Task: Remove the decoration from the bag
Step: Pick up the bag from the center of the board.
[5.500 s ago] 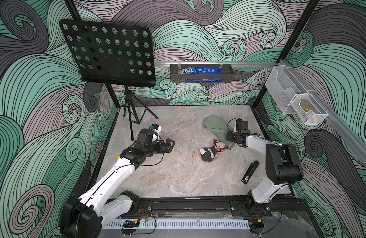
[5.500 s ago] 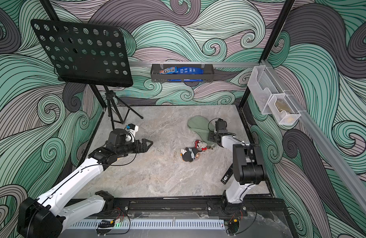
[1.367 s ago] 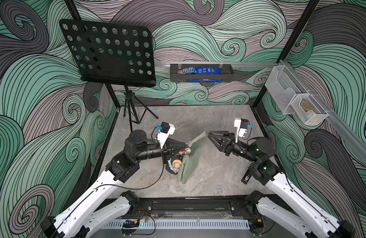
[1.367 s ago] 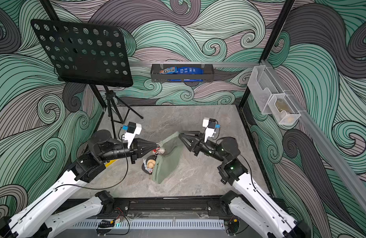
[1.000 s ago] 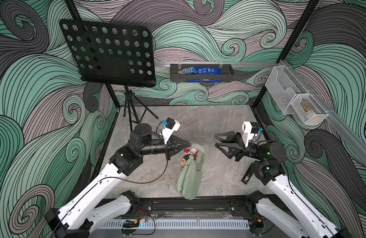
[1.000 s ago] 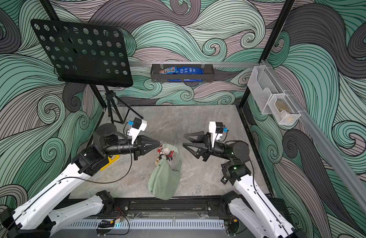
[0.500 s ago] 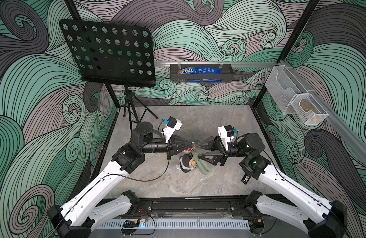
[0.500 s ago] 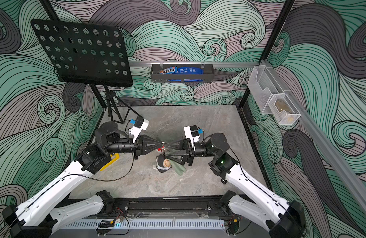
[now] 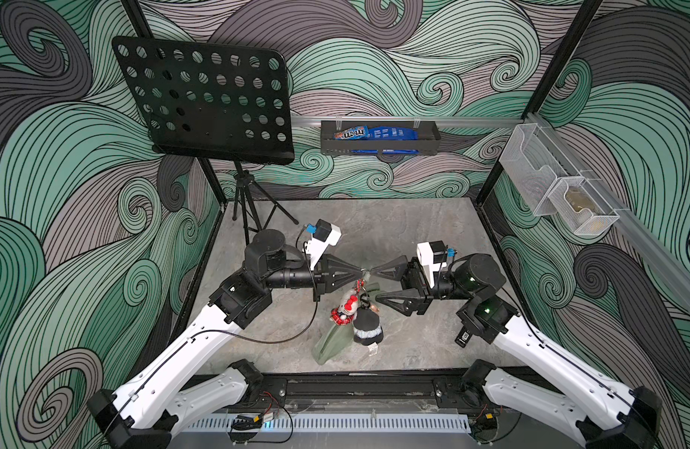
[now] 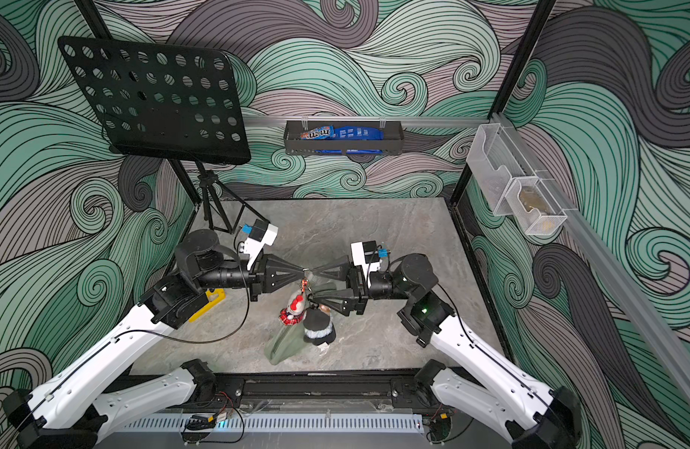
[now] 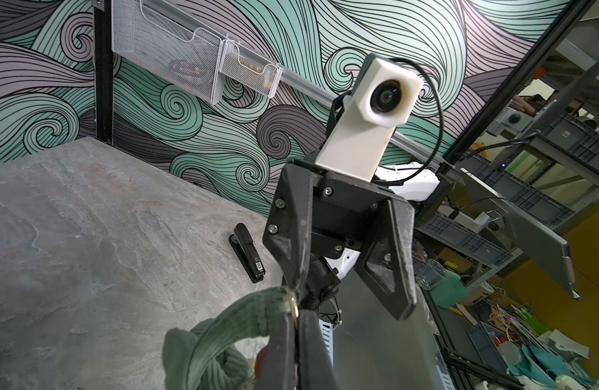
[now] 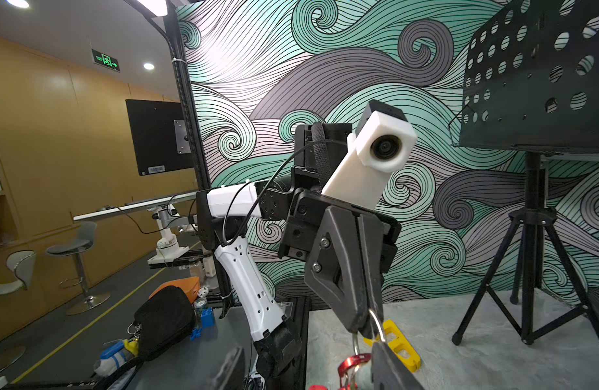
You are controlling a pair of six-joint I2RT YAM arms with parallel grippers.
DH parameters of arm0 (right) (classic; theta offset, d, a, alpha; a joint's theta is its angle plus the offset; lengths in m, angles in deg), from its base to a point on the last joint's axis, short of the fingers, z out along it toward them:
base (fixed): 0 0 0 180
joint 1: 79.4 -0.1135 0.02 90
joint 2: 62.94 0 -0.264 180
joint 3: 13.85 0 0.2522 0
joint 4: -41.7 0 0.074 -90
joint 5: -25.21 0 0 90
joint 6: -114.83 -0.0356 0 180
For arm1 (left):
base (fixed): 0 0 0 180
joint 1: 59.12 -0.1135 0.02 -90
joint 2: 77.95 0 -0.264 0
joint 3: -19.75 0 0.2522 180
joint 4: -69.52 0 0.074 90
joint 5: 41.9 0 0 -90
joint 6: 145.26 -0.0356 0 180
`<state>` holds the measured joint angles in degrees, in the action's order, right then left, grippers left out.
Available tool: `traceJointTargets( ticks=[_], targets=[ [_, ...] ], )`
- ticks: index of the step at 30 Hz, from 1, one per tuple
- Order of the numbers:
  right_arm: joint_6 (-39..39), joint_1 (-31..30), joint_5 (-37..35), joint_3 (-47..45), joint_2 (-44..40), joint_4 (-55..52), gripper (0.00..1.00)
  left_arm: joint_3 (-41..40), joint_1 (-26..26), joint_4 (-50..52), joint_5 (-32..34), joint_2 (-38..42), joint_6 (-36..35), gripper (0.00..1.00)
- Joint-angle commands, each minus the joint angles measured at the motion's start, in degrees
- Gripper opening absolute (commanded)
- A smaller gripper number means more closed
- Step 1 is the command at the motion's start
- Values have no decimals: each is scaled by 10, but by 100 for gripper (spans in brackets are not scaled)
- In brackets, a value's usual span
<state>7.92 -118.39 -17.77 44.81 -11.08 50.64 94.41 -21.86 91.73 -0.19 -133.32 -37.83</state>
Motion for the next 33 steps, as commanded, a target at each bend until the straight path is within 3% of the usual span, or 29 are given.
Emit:
traceJointTargets(
  ticks=[1, 4, 13, 21, 27, 29, 33],
  targets=[
    [37, 1, -40, 13, -3, -49, 65, 5, 1, -45, -42, 17, 5, 0],
    [27, 1, -29, 12, 4, -40, 63, 0, 1, -58, -49, 17, 11, 0],
    [-24, 0, 25, -9, 12, 39, 40, -7, 0, -70, -57, 10, 16, 0],
    [-41, 0, 31, -7, 37, 46, 38, -16, 1, -70, -55, 7, 7, 0],
    [-62, 0, 34, -6, 46, 65, 29, -17, 4, -72, -51, 4, 6, 0],
    [-65, 0, 33, -6, 45, 67, 22, -18, 6, -71, -51, 3, 5, 0],
    [-71, 0, 27, -8, 43, 70, 0, -20, 8, -74, -49, 5, 6, 0]
  ],
)
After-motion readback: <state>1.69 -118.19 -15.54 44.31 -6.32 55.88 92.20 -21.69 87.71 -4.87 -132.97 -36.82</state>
